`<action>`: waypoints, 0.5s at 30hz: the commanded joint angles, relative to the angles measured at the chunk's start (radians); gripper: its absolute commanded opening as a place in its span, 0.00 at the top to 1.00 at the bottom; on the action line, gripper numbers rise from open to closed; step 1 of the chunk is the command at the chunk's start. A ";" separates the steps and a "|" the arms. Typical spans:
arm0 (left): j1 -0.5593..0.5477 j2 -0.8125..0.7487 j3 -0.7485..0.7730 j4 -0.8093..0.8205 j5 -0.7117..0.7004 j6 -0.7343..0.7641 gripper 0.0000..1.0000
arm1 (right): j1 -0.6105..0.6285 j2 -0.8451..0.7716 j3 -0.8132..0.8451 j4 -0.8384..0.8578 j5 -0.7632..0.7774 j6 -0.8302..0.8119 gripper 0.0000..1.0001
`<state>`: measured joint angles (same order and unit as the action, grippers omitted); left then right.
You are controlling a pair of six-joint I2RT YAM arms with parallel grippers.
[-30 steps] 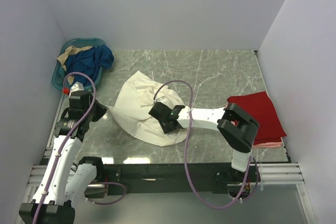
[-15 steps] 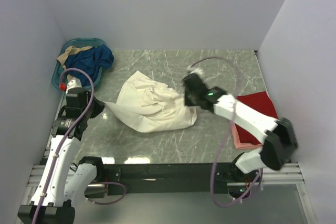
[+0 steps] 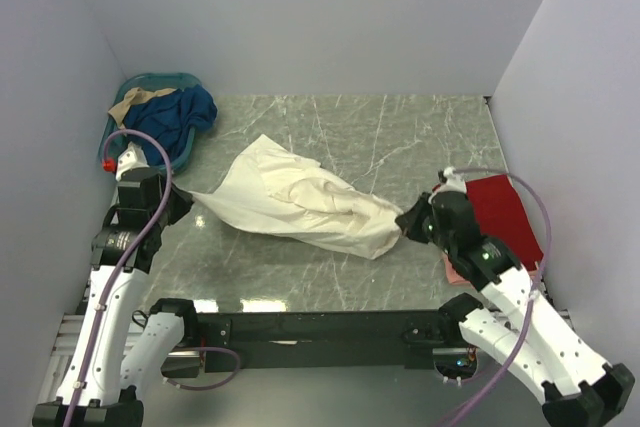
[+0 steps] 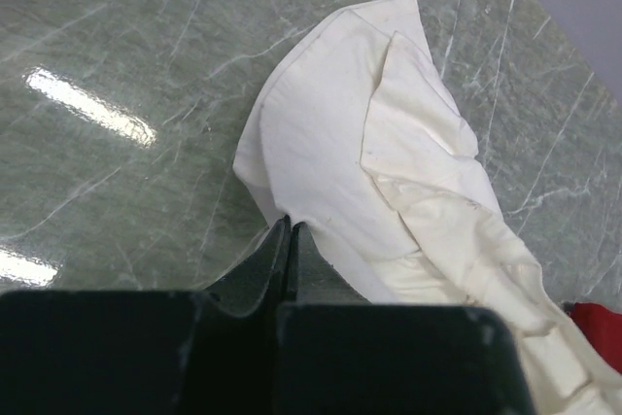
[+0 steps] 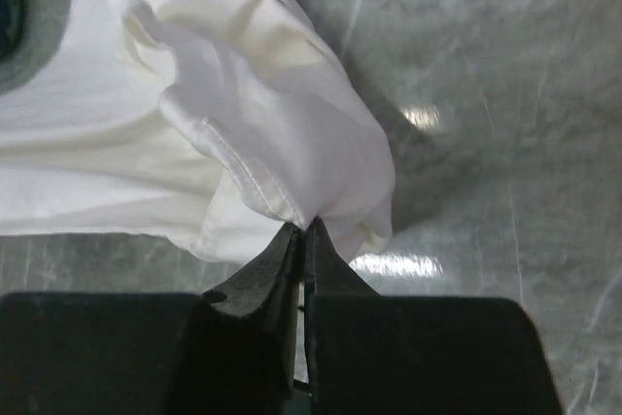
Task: Fold and stack the t-shirts
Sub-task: Flatten the tshirt out
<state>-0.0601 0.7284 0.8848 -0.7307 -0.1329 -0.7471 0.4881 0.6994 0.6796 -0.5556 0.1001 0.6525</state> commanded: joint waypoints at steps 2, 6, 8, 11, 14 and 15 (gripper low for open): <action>0.008 -0.038 0.045 -0.016 -0.059 0.008 0.99 | -0.003 -0.167 -0.150 -0.006 -0.083 0.150 0.88; 0.008 -0.047 0.043 -0.019 -0.056 0.008 0.99 | -0.005 -0.216 -0.216 0.005 -0.148 0.168 0.61; 0.008 -0.050 0.037 -0.019 -0.051 0.006 0.99 | -0.003 -0.203 -0.207 0.013 -0.166 0.158 0.58; 0.008 -0.057 0.031 -0.016 -0.045 0.003 0.99 | -0.005 -0.164 -0.172 0.028 -0.180 0.121 0.56; 0.008 -0.061 0.025 -0.013 -0.037 0.003 0.99 | 0.001 -0.118 -0.132 0.048 -0.197 0.075 0.53; 0.008 -0.061 0.022 -0.012 -0.036 0.002 0.99 | 0.006 -0.079 -0.105 0.052 -0.204 0.056 0.52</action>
<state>-0.0597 0.6868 0.8852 -0.7670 -0.1581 -0.7483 0.4885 0.5671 0.4892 -0.5724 -0.0700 0.7631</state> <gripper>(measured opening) 0.013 0.466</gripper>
